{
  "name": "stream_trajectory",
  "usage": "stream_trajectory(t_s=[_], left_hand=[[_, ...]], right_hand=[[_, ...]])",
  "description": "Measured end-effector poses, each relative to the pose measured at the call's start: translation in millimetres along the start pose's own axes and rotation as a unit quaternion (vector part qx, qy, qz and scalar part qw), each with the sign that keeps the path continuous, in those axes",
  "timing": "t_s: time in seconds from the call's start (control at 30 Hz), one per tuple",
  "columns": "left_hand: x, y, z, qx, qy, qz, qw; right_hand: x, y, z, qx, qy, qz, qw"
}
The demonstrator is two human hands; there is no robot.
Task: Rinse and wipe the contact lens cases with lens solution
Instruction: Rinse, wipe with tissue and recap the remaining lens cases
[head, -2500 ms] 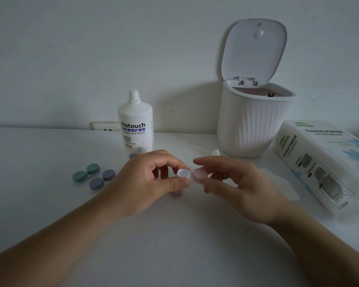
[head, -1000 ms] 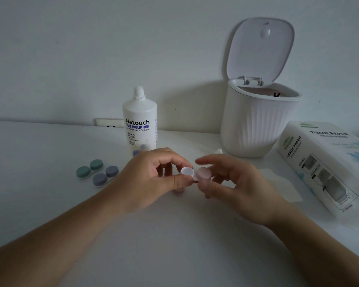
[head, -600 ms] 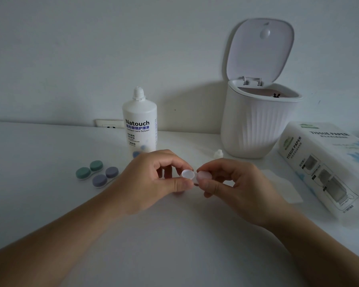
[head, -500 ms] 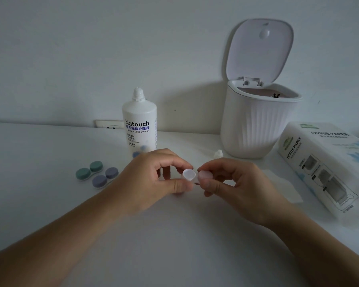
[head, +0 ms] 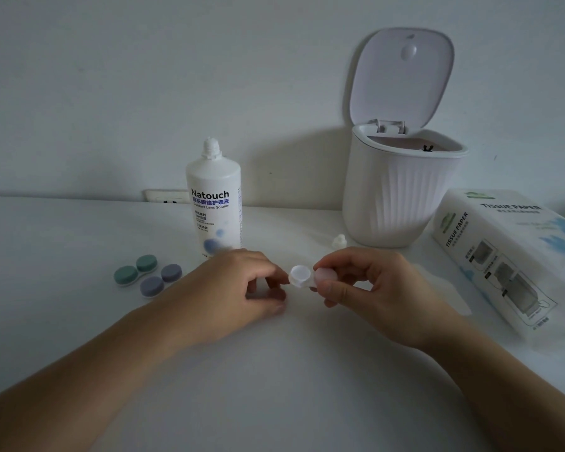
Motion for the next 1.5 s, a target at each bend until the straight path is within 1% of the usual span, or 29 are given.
stream_trajectory(t_s=[0.1, 0.17, 0.23, 0.33, 0.4, 0.53, 0.7, 0.93, 1.2, 1.37, 1.5], left_hand=[[-0.4, -0.3, 0.3, 0.002, 0.069, -0.044, 0.997], [1.8, 1.9, 1.2, 0.007, 0.127, -0.068, 0.990], [4.7, 5.0, 1.8, 0.014, 0.169, -0.102, 0.980], [6.8, 9.7, 2.6, 0.024, 0.211, -0.193, 0.958], [6.4, 11.1, 3.4, 0.021, 0.222, -0.235, 0.946], [3.2, 14.4, 2.0, 0.005, 0.195, -0.253, 0.947], [-0.6, 13.9, 0.9, 0.000, 0.169, -0.199, 0.965], [0.0, 15.1, -0.9, -0.015, 0.155, -0.157, 0.975], [-0.3, 14.2, -1.8, -0.021, 0.135, -0.159, 0.978], [2.5, 14.7, -1.2, -0.049, 0.144, -0.157, 0.976], [1.4, 13.2, -1.9, -0.042, 0.139, -0.172, 0.974]], right_hand=[[1.1, 0.3, 0.3, -0.001, 0.003, 0.004, 1.000], [1.6, 0.2, 0.2, -0.003, 0.000, 0.002, 1.000], [1.4, -0.2, 0.0, -0.006, -0.006, 0.000, 1.000], [-0.3, -1.5, -0.9, -0.011, -0.014, 0.004, 1.000], [-1.2, -2.0, -1.3, -0.013, -0.017, 0.008, 1.000], [-2.1, -3.0, -1.6, -0.017, -0.022, 0.003, 1.000], [-3.2, -4.4, -1.8, -0.013, -0.020, 0.011, 1.000], [-4.6, -7.4, -2.6, -0.015, -0.029, 0.033, 0.999], [-4.5, -9.0, -3.1, -0.010, -0.031, 0.032, 0.999], [-3.7, -7.6, -3.7, -0.006, -0.029, 0.026, 0.999], [-3.7, -5.5, -3.0, -0.004, -0.030, 0.025, 0.999]])
Point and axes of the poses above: each hand's wrist, its own z-axis towards the middle knuckle, its own x-axis out of the back of the hand, y = z × x, the point moved 1 cm from there along z, towards the middle knuckle, and after that the axes turned 9 degrees about -x, right-handed, at the moved point
